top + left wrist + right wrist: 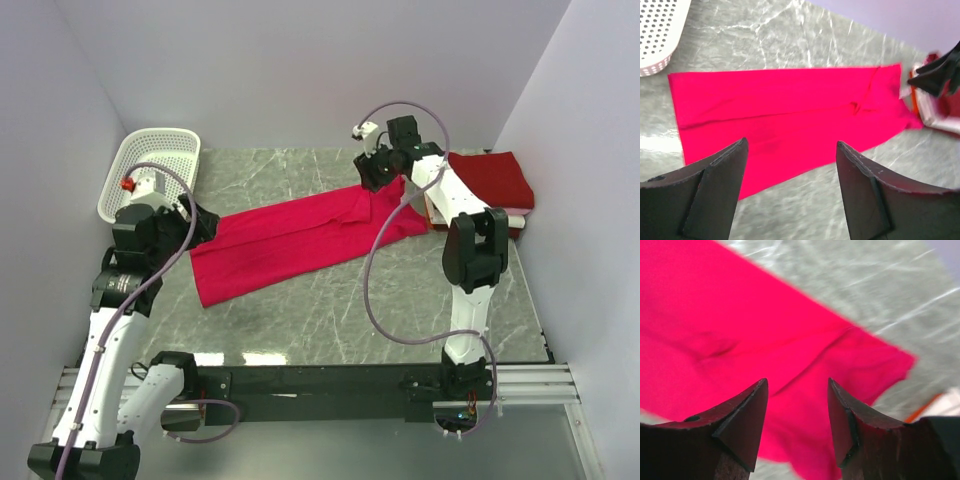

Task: Fold and stack the t-shirts
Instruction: Fold the tshirt

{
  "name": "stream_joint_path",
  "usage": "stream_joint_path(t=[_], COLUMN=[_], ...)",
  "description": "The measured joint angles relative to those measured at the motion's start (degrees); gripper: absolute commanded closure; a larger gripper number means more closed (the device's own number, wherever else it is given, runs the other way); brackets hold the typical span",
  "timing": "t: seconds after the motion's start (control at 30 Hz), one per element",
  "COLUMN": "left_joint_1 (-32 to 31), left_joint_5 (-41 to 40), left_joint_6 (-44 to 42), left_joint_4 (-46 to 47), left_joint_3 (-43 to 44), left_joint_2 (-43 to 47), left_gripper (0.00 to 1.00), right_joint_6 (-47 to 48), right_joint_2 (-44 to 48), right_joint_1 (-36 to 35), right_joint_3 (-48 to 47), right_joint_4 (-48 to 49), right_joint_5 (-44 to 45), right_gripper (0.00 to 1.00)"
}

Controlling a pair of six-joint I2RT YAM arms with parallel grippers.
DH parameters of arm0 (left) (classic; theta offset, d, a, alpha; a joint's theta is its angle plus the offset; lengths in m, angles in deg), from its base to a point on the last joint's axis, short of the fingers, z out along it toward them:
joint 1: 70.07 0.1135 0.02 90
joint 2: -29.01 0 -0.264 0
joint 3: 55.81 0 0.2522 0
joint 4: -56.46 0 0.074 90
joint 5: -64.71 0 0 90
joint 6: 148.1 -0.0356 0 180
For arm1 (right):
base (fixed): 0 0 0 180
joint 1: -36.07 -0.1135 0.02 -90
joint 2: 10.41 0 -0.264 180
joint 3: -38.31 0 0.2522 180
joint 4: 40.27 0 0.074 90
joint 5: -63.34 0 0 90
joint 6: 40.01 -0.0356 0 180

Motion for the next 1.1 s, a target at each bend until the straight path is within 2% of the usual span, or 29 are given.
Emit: stream_joint_path(t=[0.17, 0.33, 0.53, 0.7, 0.8, 0.87, 0.97, 1.1], left_joint_1=[0.0, 0.0, 0.0, 0.0, 0.0, 0.0, 0.0, 0.0], left_joint_5=[2.6, 3.8, 4.0, 3.9, 3.8, 3.8, 3.6, 3.3], left_joint_6=[-6.3, -10.1, -11.4, -11.5, -11.6, -11.6, -11.8, -11.8], left_joint_4=[-0.3, -0.1, 1.7, 2.1, 2.3, 2.7, 2.9, 3.0], left_joint_3=[-1.3, -5.7, -11.9, -13.0, -13.0, -13.0, -13.0, -13.0], left_joint_2=[-0.1, 2.5, 6.8, 8.2, 8.7, 8.8, 8.6, 8.2], left_gripper=[0.24, 0.24, 0.24, 0.24, 0.23, 0.23, 0.24, 0.24], right_joint_6=[-6.5, -13.2, -19.3, -22.1, -23.1, -23.5, -23.8, -24.6], right_joint_2=[-0.4, -5.4, -9.5, -11.4, -12.4, -12.8, -13.0, -13.7], right_joint_1=[0.5, 0.9, 1.5, 1.7, 1.9, 2.0, 2.2, 2.2], right_joint_3=[1.4, 2.2, 2.2, 1.3, 0.1, -0.2, -0.5, -3.3], right_joint_4=[-3.9, -5.6, -5.9, -6.3, -6.5, -6.4, -6.5, -8.3], right_joint_5=[-4.6, -6.0, -3.9, -3.6, -4.6, -5.3, -6.9, -9.6], right_gripper=[0.42, 0.41, 0.38, 0.39, 0.44, 0.53, 0.59, 0.61])
